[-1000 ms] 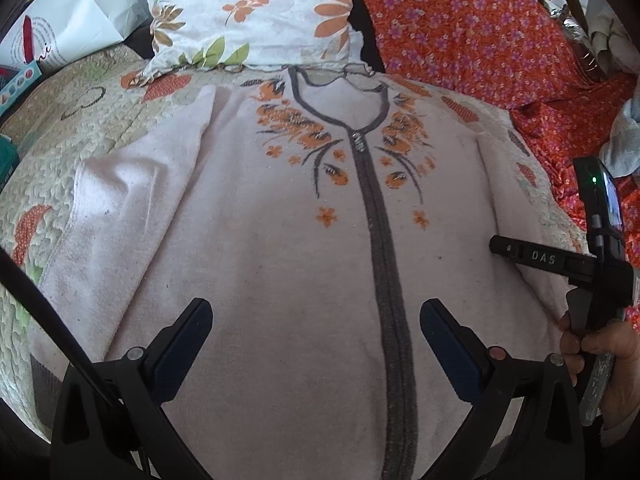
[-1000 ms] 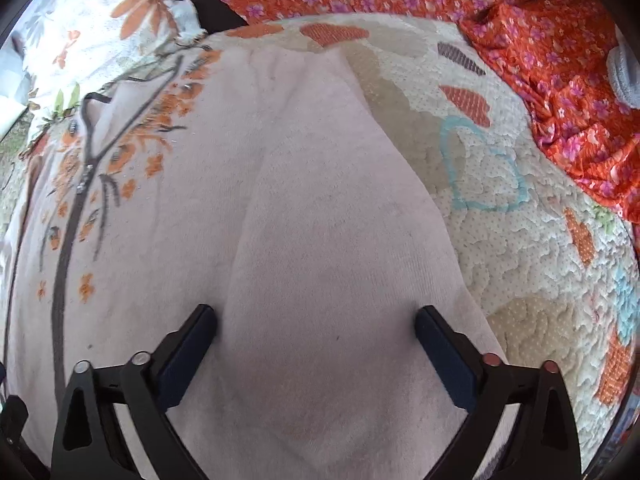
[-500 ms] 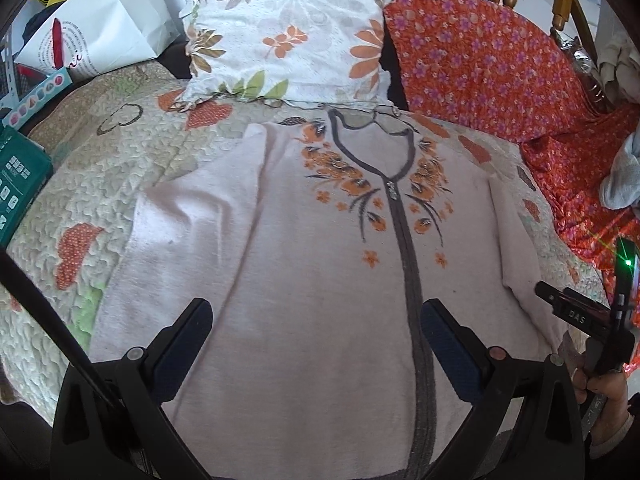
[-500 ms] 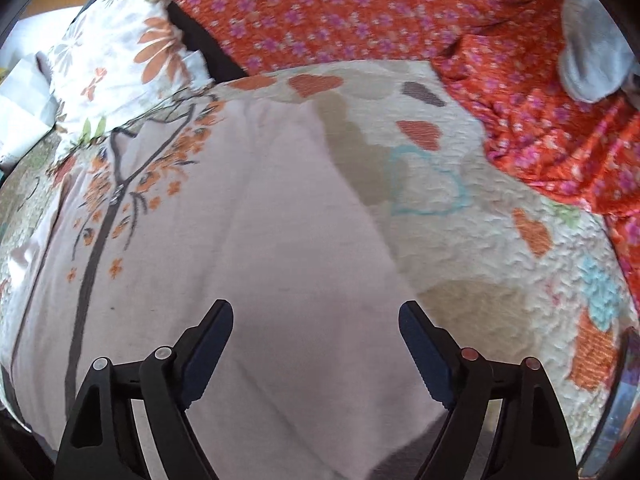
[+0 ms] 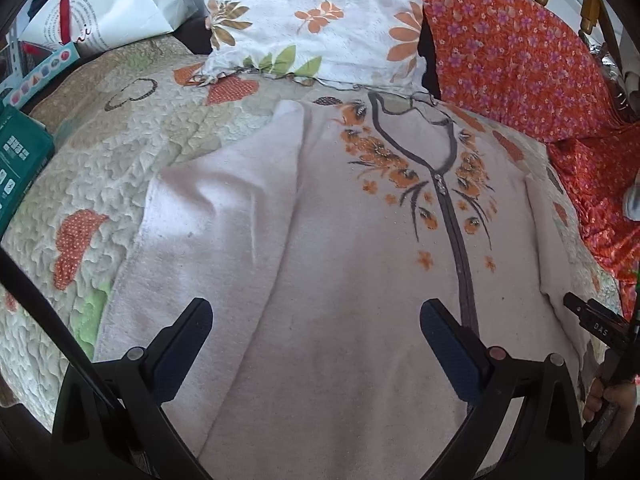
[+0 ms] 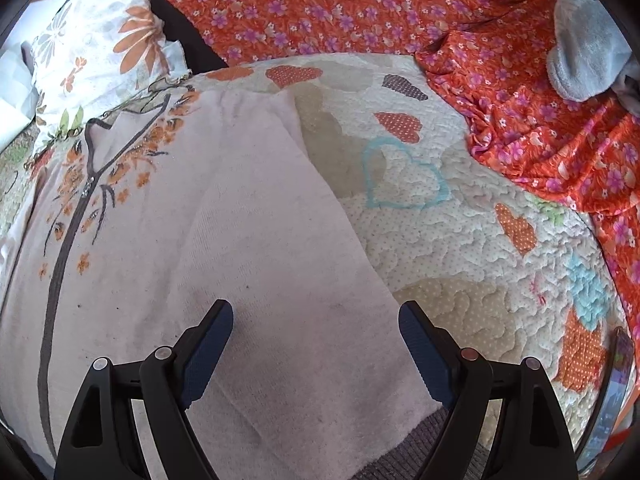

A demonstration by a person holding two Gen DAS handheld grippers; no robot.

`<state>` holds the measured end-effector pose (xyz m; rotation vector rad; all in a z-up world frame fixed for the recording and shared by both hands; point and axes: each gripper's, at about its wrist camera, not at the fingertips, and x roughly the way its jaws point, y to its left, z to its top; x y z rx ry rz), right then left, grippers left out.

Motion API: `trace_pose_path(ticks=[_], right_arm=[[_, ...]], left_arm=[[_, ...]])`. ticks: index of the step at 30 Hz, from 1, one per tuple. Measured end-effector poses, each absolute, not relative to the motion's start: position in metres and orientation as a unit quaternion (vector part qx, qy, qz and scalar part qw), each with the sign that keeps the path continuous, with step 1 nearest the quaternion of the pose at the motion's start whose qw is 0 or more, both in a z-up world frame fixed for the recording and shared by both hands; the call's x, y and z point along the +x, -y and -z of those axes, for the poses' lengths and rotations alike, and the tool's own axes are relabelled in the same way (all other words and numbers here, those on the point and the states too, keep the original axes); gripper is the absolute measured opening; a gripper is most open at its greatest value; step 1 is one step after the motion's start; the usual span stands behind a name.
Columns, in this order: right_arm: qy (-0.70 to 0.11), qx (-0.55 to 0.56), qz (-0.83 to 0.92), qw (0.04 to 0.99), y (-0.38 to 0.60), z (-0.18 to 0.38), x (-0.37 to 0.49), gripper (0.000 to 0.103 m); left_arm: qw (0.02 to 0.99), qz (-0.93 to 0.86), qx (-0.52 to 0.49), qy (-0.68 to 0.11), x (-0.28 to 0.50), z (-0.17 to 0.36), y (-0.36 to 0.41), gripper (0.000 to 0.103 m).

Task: Fold small clothes
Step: 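Close the right tool on the grey knit cuff of the sleeve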

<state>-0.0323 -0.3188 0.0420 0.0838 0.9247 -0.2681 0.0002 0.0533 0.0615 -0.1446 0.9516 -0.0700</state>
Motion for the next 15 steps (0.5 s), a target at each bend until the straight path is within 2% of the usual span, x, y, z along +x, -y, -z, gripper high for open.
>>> trace_pose_path(ticks=[15], right_arm=[[-0.448,0.051,0.1,0.887,0.31,-0.044,-0.027,0.088]], left_arm=[[0.884,0.002,-0.095,-0.458,-0.004,-0.049,-0.071,0.103]])
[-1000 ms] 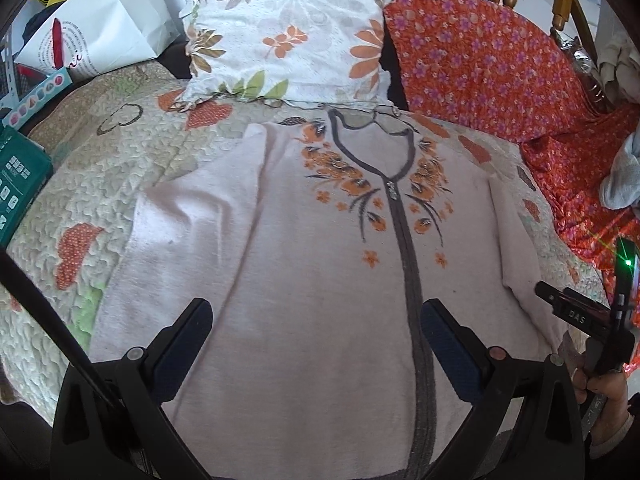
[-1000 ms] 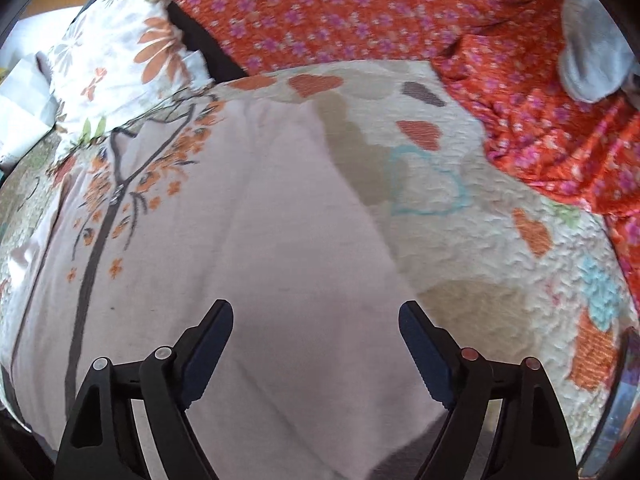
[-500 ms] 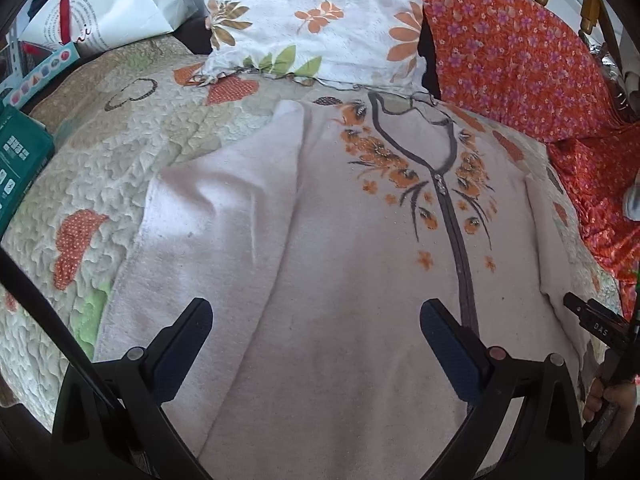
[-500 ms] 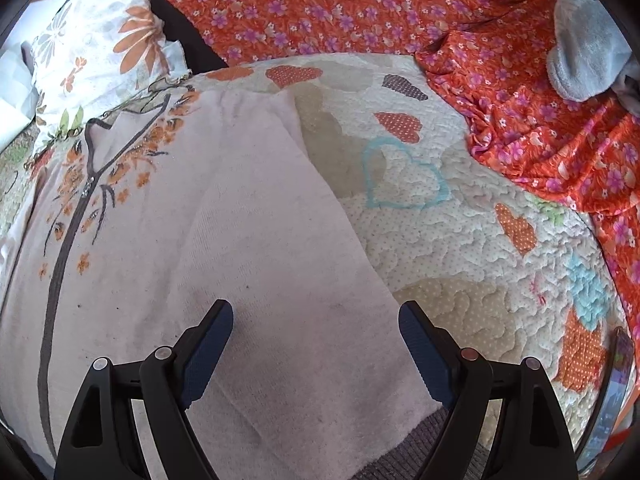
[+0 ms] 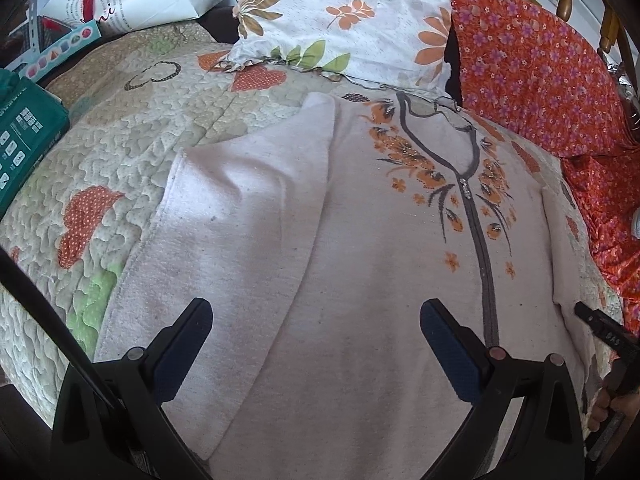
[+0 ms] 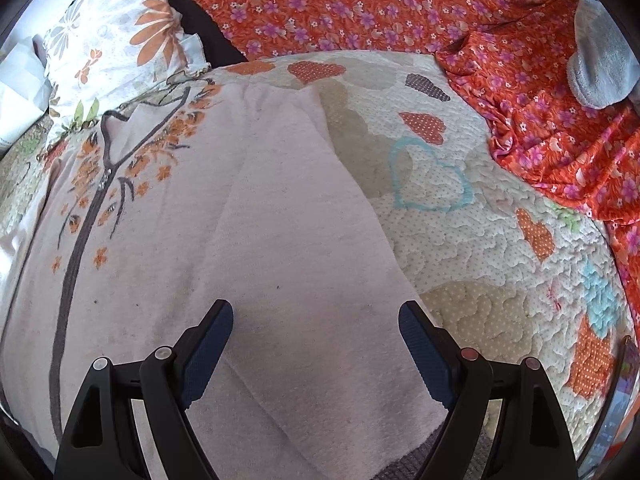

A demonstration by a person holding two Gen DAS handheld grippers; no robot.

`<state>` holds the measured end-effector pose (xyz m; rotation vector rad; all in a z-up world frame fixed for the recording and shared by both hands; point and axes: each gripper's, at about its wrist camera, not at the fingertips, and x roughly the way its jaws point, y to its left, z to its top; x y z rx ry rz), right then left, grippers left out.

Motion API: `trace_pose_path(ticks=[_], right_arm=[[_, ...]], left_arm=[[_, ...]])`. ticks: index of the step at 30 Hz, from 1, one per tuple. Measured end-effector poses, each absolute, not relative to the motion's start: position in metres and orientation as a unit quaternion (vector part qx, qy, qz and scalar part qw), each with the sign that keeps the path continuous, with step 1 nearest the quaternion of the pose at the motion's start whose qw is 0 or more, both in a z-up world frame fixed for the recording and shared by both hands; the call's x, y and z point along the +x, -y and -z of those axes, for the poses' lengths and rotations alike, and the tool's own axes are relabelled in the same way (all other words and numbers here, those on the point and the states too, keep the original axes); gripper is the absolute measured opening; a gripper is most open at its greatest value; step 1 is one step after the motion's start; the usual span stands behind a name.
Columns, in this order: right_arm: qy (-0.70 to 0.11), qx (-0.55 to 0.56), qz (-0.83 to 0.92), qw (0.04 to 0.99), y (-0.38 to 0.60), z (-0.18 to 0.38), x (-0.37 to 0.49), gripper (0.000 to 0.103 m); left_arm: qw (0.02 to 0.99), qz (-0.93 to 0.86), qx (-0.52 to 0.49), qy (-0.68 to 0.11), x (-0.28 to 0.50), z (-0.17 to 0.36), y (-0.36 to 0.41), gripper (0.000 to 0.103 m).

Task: Fold small clothes
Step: 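Close the right tool on the grey knit cuff of the sleeve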

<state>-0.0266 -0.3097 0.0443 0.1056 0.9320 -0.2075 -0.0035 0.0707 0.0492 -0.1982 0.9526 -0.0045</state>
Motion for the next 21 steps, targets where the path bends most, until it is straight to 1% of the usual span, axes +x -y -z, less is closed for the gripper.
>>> trace_pose_path(ticks=[5,9,13,16,21], right_arm=[[-0.408,0.099,0.138,0.897,0.345,-0.069,-0.038,0.088],[-0.395,0.164,0.179,0.886,0.386,-0.072,-0.05,0.088],[-0.395,0.224,0.181,0.872,0.414,-0.068,-0.058,0.088],[-0.396,0.248,0.178,0.866,0.426,-0.067,-0.067,0.088],[-0.422,0.258,0.2,0.845,0.44,-0.056,-0.094,0.089]], left_arm=[[0.885,-0.003,-0.107,-0.453,-0.003,-0.052,-0.081,0.103],[0.883,-0.02,-0.133,-0.45,-0.001,-0.055,-0.103,0.103],[0.88,-0.056,-0.171,-0.439,-0.002,-0.058,-0.139,0.103],[0.874,-0.081,-0.197,-0.437,-0.006,-0.057,-0.161,0.103],[0.873,-0.072,-0.211,-0.435,-0.007,-0.061,-0.164,0.103]])
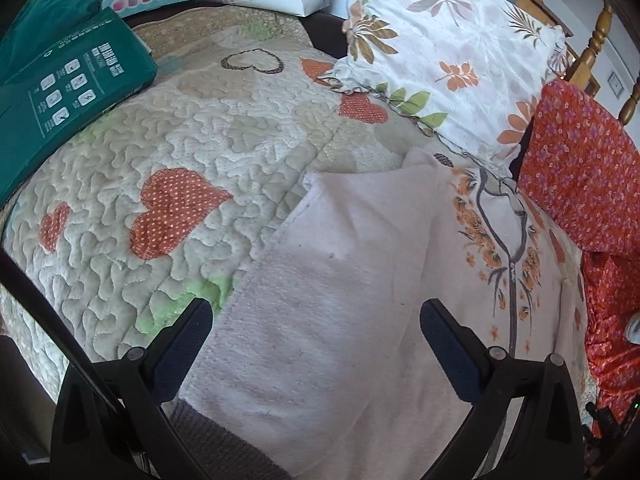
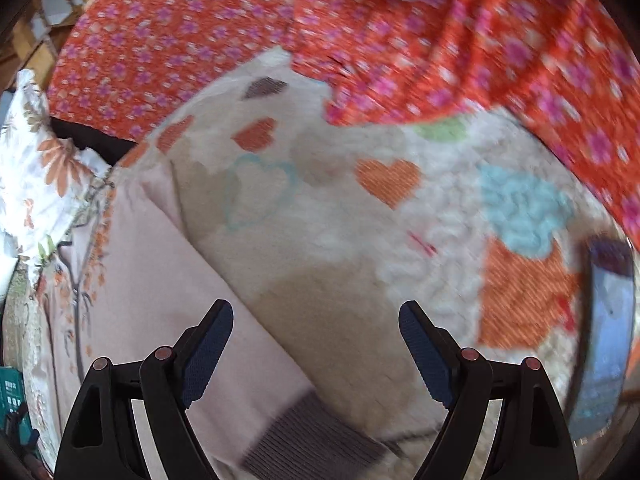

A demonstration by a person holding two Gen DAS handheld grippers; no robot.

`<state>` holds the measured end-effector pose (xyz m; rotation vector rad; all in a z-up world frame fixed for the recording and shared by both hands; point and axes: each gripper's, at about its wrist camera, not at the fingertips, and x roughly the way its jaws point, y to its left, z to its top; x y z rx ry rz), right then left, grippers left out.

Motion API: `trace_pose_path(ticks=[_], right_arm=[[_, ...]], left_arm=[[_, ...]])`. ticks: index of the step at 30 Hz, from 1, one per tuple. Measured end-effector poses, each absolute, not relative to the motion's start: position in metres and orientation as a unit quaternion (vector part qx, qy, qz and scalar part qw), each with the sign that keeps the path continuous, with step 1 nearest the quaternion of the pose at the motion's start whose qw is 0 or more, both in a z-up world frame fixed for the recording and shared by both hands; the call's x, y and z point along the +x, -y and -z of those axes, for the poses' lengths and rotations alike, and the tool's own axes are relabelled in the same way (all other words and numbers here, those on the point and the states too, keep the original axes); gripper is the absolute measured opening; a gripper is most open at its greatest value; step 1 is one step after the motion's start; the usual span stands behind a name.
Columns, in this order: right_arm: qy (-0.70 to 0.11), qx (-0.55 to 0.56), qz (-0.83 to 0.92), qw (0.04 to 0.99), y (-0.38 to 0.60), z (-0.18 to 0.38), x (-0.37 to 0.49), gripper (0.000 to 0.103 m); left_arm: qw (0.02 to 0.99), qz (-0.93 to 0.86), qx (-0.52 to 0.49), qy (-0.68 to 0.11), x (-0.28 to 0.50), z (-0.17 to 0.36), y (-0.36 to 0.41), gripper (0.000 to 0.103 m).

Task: Fold small clothes
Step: 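Close the right tool on the grey knit cuff of the sleeve, then lift the cuff with the right tool and carry the sleeve across the body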

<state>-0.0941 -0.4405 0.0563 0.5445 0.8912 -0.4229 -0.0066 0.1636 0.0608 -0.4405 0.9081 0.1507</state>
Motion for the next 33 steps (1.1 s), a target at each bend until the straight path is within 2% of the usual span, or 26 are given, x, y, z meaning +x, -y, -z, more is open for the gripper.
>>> trace_pose_path(ticks=[6,9,10,12,13,14,15,22,28,33], right_arm=[[-0.459,0.284,0.194,0.819,0.429,-0.028,-0.128,0.089],[-0.464,0.219,0.205,0.834,0.398,-0.027,-0.137,0.087],[-0.464,0.208,0.201,0.837,0.389,-0.027,-0.137,0.084],[-0.47,0.185,0.188,0.842,0.371,-0.024,-0.137,0.05],[-0.47,0.164,0.193,0.845,0.362,-0.024,-0.137,0.042],[-0.465,0.152,0.193,0.85,0.357,-0.027,-0.138,0.018],[-0.46,0.161,0.18,0.854,0.358,-0.03,-0.138,0.011],[-0.386,0.227,0.239,0.862,0.441,-0.093,-0.138,0.01],[-0.356,0.215,0.379,0.826,0.526,-0.139,-0.123,0.01],[-0.361,0.209,0.354,0.837,0.509,-0.166,-0.091,0.01]], left_arm=[[0.88,-0.035,-0.191,-0.434,-0.006,-0.068,-0.142,0.103],[0.882,-0.032,-0.185,-0.432,-0.007,-0.069,-0.138,0.103],[0.882,-0.032,-0.185,-0.432,-0.007,-0.069,-0.138,0.103],[0.881,-0.033,-0.189,-0.433,-0.008,-0.069,-0.139,0.103],[0.88,-0.033,-0.193,-0.433,-0.009,-0.069,-0.14,0.103],[0.88,-0.035,-0.196,-0.432,-0.009,-0.069,-0.143,0.103],[0.88,-0.037,-0.199,-0.43,-0.01,-0.07,-0.146,0.103],[0.881,-0.058,-0.23,-0.409,-0.015,-0.077,-0.173,0.103],[0.884,-0.061,-0.25,-0.391,-0.014,-0.089,-0.19,0.103],[0.907,-0.079,-0.21,-0.357,0.0,-0.113,-0.201,0.103]])
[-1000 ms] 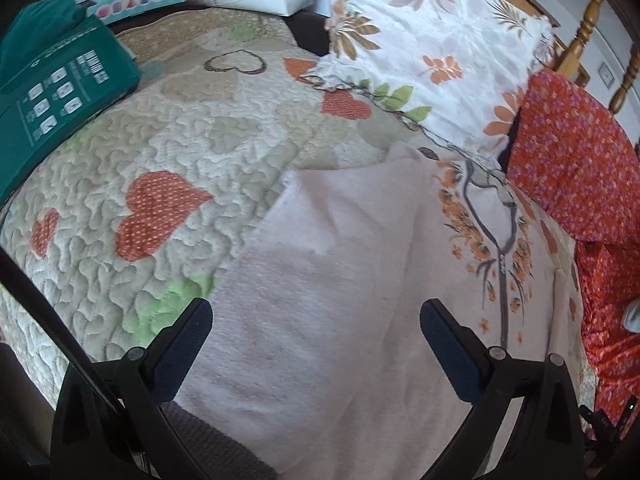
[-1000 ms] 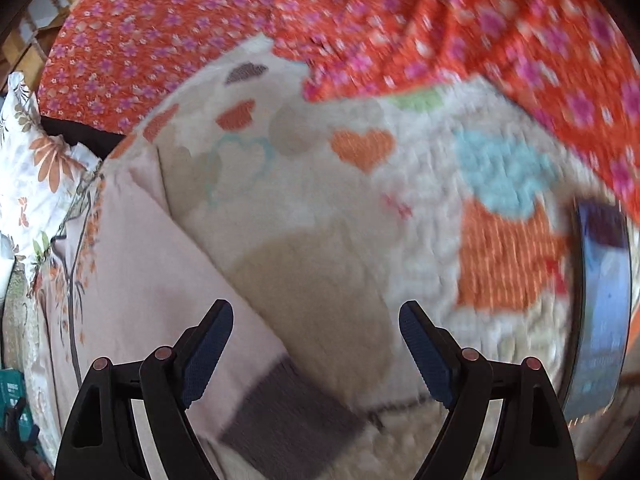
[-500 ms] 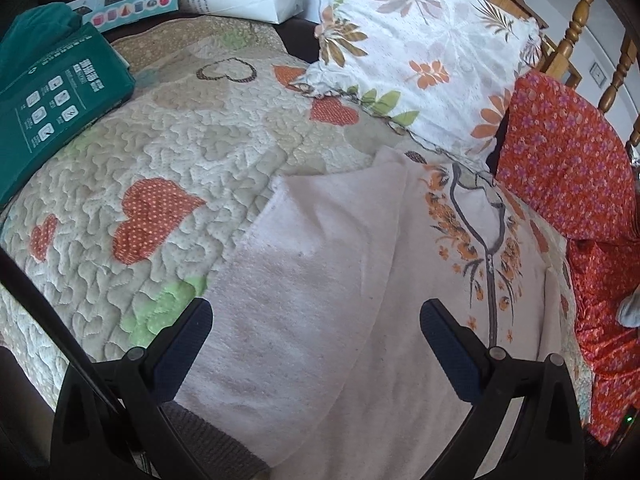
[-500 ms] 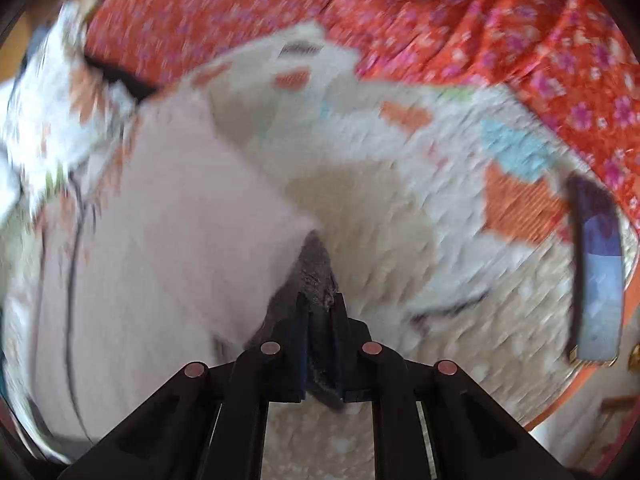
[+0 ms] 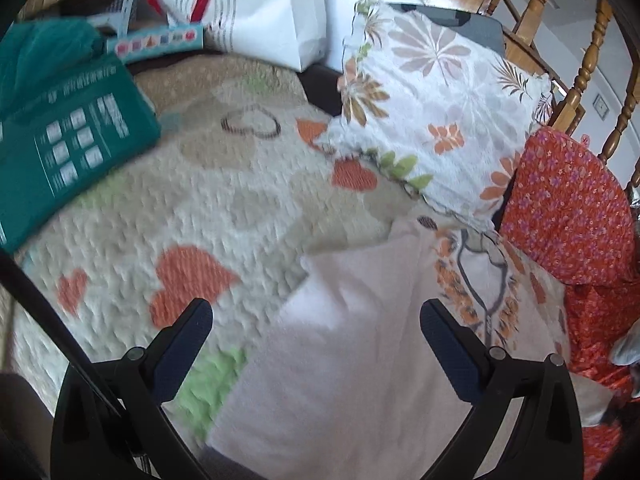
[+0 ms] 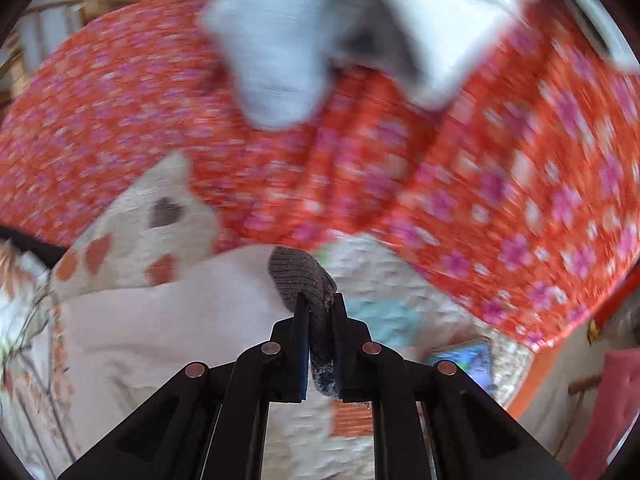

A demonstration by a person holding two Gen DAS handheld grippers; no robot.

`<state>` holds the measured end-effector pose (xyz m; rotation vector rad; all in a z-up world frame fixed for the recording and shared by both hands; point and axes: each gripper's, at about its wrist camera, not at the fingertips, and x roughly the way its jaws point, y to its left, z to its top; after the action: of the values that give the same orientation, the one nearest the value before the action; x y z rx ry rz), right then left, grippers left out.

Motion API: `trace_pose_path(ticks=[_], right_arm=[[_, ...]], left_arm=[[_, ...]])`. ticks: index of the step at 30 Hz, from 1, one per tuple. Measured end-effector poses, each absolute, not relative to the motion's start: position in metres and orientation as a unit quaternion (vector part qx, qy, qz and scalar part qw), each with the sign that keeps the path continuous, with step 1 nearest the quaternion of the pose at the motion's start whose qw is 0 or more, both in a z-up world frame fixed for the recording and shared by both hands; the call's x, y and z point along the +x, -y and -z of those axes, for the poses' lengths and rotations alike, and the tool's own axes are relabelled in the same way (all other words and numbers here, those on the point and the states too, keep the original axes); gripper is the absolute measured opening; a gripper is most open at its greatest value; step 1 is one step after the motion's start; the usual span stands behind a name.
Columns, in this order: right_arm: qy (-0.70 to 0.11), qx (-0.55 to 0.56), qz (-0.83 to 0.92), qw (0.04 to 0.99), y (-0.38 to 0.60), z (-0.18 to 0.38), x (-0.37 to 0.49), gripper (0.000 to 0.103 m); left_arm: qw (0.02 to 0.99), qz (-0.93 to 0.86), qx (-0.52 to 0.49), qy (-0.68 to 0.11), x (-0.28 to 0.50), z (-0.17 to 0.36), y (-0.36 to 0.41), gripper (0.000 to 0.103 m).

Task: Fold small clothes
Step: 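Lift the cuff with the right tool and carry the sleeve across the body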

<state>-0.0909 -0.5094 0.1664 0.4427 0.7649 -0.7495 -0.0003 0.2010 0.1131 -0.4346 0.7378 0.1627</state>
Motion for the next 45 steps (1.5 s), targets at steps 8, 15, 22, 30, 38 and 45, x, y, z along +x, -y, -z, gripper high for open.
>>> trace_pose_path(ticks=[8,15,22,30,38,45], right_arm=[[-0.403,0.128,0.131,0.897,0.313,-0.169,0.022,0.01],[-0.444,0.061,-0.047,0.893,0.123,-0.122,0.102,0.01],[-0.491,0.043,-0.105,0.864,0.026,-0.07,0.145,0.01],[-0.526,0.015,-0.107,0.843,-0.01,-0.035,0.166,0.018],[-0.491,0.024,-0.191,0.849,-0.037,-0.066,0.152,0.046],[-0.493,-0.018,-0.241,0.836,-0.039,-0.061,0.087,0.056]], left_arm=[[0.9,-0.079,-0.242,-0.355,-0.002,-0.119,-0.227,0.103],[0.884,-0.109,-0.287,-0.352,-0.012,-0.11,-0.259,0.103],[0.871,-0.106,-0.316,-0.36,-0.009,-0.102,-0.272,0.103],[0.868,-0.107,-0.324,-0.36,-0.008,-0.101,-0.272,0.103],[0.865,-0.121,-0.332,-0.356,-0.011,-0.099,-0.281,0.103],[0.859,-0.156,-0.355,-0.335,-0.027,-0.1,-0.305,0.103]])
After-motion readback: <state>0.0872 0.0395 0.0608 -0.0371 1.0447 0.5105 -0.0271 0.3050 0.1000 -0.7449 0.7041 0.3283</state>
